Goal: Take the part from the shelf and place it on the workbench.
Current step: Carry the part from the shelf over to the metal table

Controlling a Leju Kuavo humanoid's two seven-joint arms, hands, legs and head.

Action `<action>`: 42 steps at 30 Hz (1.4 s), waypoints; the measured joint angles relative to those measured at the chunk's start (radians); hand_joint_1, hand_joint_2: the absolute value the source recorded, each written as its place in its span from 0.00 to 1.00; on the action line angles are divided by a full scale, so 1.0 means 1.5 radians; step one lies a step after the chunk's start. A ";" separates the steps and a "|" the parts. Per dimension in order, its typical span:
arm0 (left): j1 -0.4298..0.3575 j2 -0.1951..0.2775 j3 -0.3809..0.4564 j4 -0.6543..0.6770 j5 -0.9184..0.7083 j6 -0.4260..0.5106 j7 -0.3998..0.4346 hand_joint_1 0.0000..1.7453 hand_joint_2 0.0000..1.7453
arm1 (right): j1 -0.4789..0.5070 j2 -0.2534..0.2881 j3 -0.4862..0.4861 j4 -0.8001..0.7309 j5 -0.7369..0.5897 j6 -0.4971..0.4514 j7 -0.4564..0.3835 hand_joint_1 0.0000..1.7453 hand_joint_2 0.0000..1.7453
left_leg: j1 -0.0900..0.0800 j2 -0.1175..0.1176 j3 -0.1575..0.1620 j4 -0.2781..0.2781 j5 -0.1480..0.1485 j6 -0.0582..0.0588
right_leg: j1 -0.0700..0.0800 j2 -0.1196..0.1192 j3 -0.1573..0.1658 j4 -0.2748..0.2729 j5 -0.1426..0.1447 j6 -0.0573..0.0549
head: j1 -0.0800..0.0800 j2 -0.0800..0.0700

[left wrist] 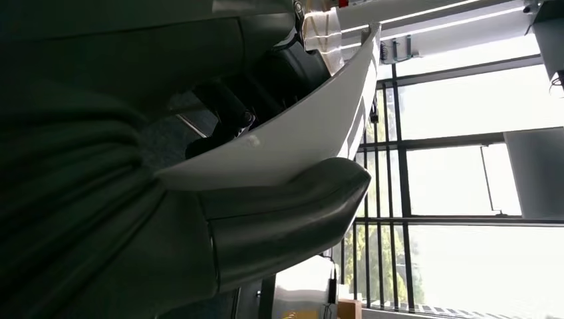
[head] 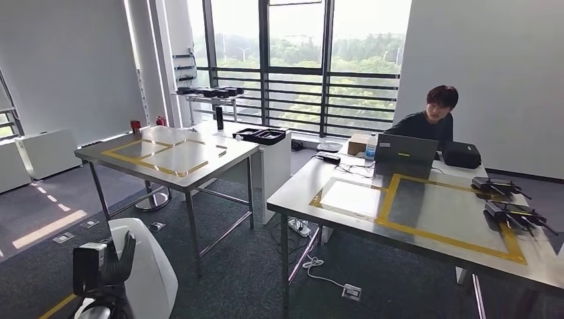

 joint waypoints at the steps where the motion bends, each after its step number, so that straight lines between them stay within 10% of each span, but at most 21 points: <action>1: 0.000 0.001 -0.001 0.000 0.000 0.001 0.000 1.00 1.00 | 0.001 0.000 0.000 0.000 0.001 0.000 0.001 0.00 0.00 | 0.001 0.001 0.000 0.001 -0.002 -0.004 | -0.001 0.007 0.000 -0.002 0.001 -0.004 | 0.000 0.000; 5: 0.005 0.009 -0.002 0.001 0.002 0.001 0.000 1.00 1.00 | 0.000 0.000 0.001 0.000 0.003 0.000 0.002 0.00 0.00 | 0.006 -0.056 -0.043 0.098 -0.057 -0.015 | -0.009 0.033 0.004 -0.008 0.007 -0.015 | -0.001 0.000; 8: 0.013 0.014 -0.002 0.005 0.003 0.001 0.000 1.00 1.00 | 0.001 0.001 0.001 0.000 0.003 0.000 0.002 0.00 0.00 | 0.007 -0.069 -0.089 0.184 -0.077 -0.019 | -0.010 0.057 0.004 -0.006 0.007 -0.016 | -0.002 0.000; 12: 0.011 0.019 -0.002 0.010 0.004 0.002 0.000 1.00 1.00 | 0.000 0.002 0.001 0.000 0.008 -0.001 0.003 0.00 0.00 | 0.016 -0.104 -0.027 0.048 -0.002 -0.022 | -0.014 0.091 0.000 0.005 0.004 -0.006 | -0.002 0.000; 14: 0.010 0.022 -0.002 0.013 0.006 0.002 0.000 1.00 1.00 | 0.000 0.002 0.002 0.000 0.011 -0.001 0.006 0.00 0.00 | 0.017 -0.122 -0.010 0.014 0.002 -0.019 | -0.016 0.107 -0.007 0.008 0.006 0.005 | -0.002 0.000; 16: 0.009 0.022 -0.003 0.015 0.008 0.002 0.000 1.00 1.00 | 0.002 0.002 0.003 0.000 0.012 -0.001 0.009 0.00 0.00 | 0.015 -0.109 -0.011 0.012 0.005 -0.009 | -0.018 0.118 -0.013 0.005 0.012 0.015 | -0.001 0.000; 18: 0.009 0.020 -0.003 0.015 0.010 0.003 0.000 1.00 1.00 | 0.003 0.003 0.005 0.000 0.014 -0.001 0.011 0.00 0.00 | 0.015 -0.093 -0.012 0.010 0.009 0.002 | -0.015 0.089 -0.024 0.022 0.001 0.020 | 0.000 0.000; 20: 0.010 0.023 -0.003 0.015 0.011 0.005 0.000 1.00 1.00 | -0.001 0.004 0.006 0.000 0.018 -0.001 0.012 0.00 0.00 | 0.013 -0.076 -0.013 0.008 0.011 0.009 | -0.012 0.046 -0.055 0.089 -0.036 0.022 | 0.002 0.000; 23: 0.014 0.027 -0.003 0.017 0.011 0.007 0.000 1.00 1.00 | -0.004 0.005 0.007 0.000 0.021 -0.001 0.015 0.00 0.00 | 0.008 -0.050 -0.016 0.008 0.012 0.013 | -0.012 0.032 -0.097 0.188 -0.074 0.021 | 0.003 0.000; 28: 0.016 0.028 -0.003 0.017 0.011 0.008 0.000 1.00 1.00 | -0.011 0.005 0.008 0.000 0.021 -0.001 0.018 0.00 0.00 | 0.002 -0.011 -0.015 0.010 0.009 0.009 | 0.001 -0.006 -0.003 0.027 -0.010 0.002 | 0.004 0.000; 31: 0.014 0.027 -0.003 0.018 0.011 0.008 0.000 1.00 1.00 | -0.014 0.005 0.008 0.000 0.021 -0.002 0.020 0.00 0.00 | -0.001 0.011 -0.012 0.008 0.008 -0.001 | 0.006 0.000 0.002 0.006 -0.007 -0.010 | 0.003 0.000; 34: 0.011 0.026 -0.003 0.019 0.011 0.008 0.000 1.00 1.00 | -0.013 0.006 0.008 0.000 0.020 -0.004 0.020 0.00 0.00 | 0.003 -0.027 -0.025 0.042 -0.017 -0.012 | -0.001 0.021 0.005 -0.002 0.000 -0.021 | 0.002 0.000; 38: 0.015 0.029 -0.003 0.024 0.011 0.008 0.000 1.00 1.00 | -0.013 0.007 0.008 0.000 0.020 -0.005 0.020 0.00 0.00 | 0.006 -0.068 -0.090 0.179 -0.072 -0.021 | -0.005 0.054 0.005 -0.002 0.003 -0.024 | 0.001 0.000; 42: 0.018 0.030 -0.003 0.025 0.011 0.008 0.000 1.00 1.00 | -0.012 0.008 0.008 0.000 0.021 -0.007 0.021 0.00 0.00 | 0.012 -0.088 -0.040 0.066 -0.002 -0.024 | -0.009 0.084 0.003 0.008 -0.001 -0.018 | 0.000 0.000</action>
